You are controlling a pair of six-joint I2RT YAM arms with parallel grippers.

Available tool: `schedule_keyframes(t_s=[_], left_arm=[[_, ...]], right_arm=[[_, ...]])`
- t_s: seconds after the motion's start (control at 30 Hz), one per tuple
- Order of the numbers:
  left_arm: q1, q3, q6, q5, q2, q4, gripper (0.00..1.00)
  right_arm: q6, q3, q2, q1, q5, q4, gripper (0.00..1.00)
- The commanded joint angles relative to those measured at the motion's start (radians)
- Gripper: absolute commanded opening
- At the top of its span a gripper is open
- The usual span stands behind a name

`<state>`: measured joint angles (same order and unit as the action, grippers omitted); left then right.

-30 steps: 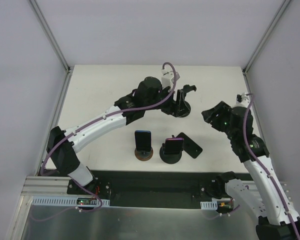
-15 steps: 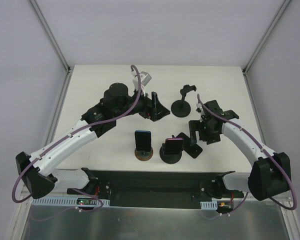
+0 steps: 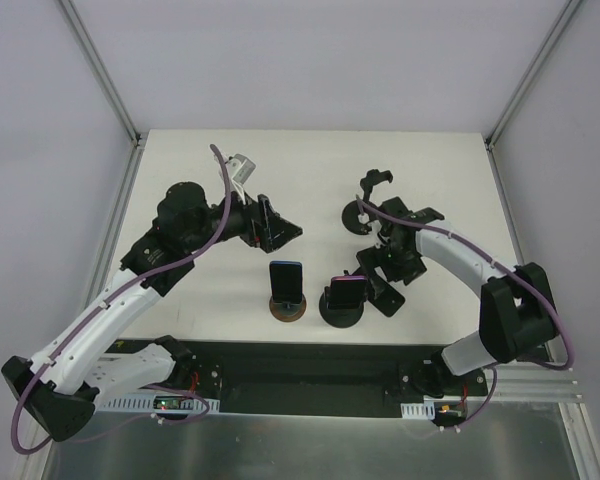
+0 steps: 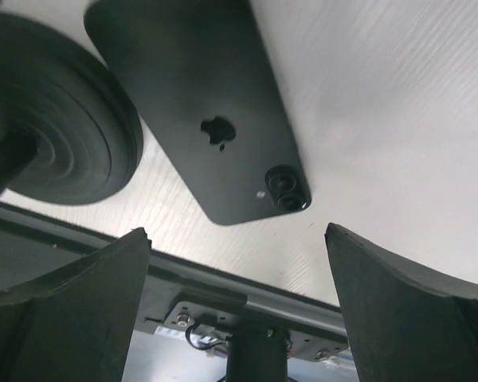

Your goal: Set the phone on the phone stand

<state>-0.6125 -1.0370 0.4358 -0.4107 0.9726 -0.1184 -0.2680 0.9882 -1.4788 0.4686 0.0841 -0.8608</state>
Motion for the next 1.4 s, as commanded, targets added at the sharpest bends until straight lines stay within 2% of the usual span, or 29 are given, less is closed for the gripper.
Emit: schedule_keyframes(t_s=[0.0, 0.37, 0.57, 0.67, 0.9, 1.07, 1.13, 1.17, 1.2, 1.27, 1.37], left_arm=[[0.011, 0.015, -0.08, -0.06, -0.037, 0.0, 0.81], [0.017, 0.074, -0.172, 0.01, -0.123, -0.026, 0.82], [0.016, 0.107, -0.184, 0.05, -0.16, -0.036, 0.84], [0.017, 0.101, -0.189, 0.059, -0.16, -0.046, 0.84], [0.017, 0.107, -0.19, 0.072, -0.155, -0.047, 0.84], [0.023, 0.109, -0.184, 0.076, -0.15, -0.047, 0.84], [0.025, 0.111, -0.18, 0.081, -0.141, -0.046, 0.84], [0.026, 0.111, -0.178, 0.081, -0.14, -0.047, 0.84], [0.028, 0.111, -0.175, 0.081, -0.131, -0.046, 0.84], [0.028, 0.111, -0.172, 0.081, -0.124, -0.047, 0.84], [0.03, 0.112, -0.166, 0.084, -0.112, -0.043, 0.84]], right_arm=[[-0.057, 0.104, -0.07, 0.019, -0.053, -0.006, 0.93], [-0.059, 0.139, -0.242, 0.097, -0.078, -0.006, 0.93], [-0.046, 0.113, -0.296, 0.114, -0.193, 0.025, 0.93], [-0.046, 0.115, -0.314, 0.111, -0.201, 0.045, 0.9], [0.012, 0.115, -0.325, 0.03, -0.127, 0.106, 0.69], [0.042, 0.101, -0.295, 0.012, -0.147, 0.14, 0.53], [0.053, 0.102, -0.284, 0.013, -0.15, 0.157, 0.55], [0.064, 0.104, -0.284, 0.015, -0.142, 0.158, 0.66], [0.072, 0.106, -0.284, 0.015, -0.141, 0.158, 0.71], [0.075, 0.107, -0.291, 0.025, -0.135, 0.16, 0.77], [0.075, 0.104, -0.307, 0.033, -0.138, 0.163, 0.81]])
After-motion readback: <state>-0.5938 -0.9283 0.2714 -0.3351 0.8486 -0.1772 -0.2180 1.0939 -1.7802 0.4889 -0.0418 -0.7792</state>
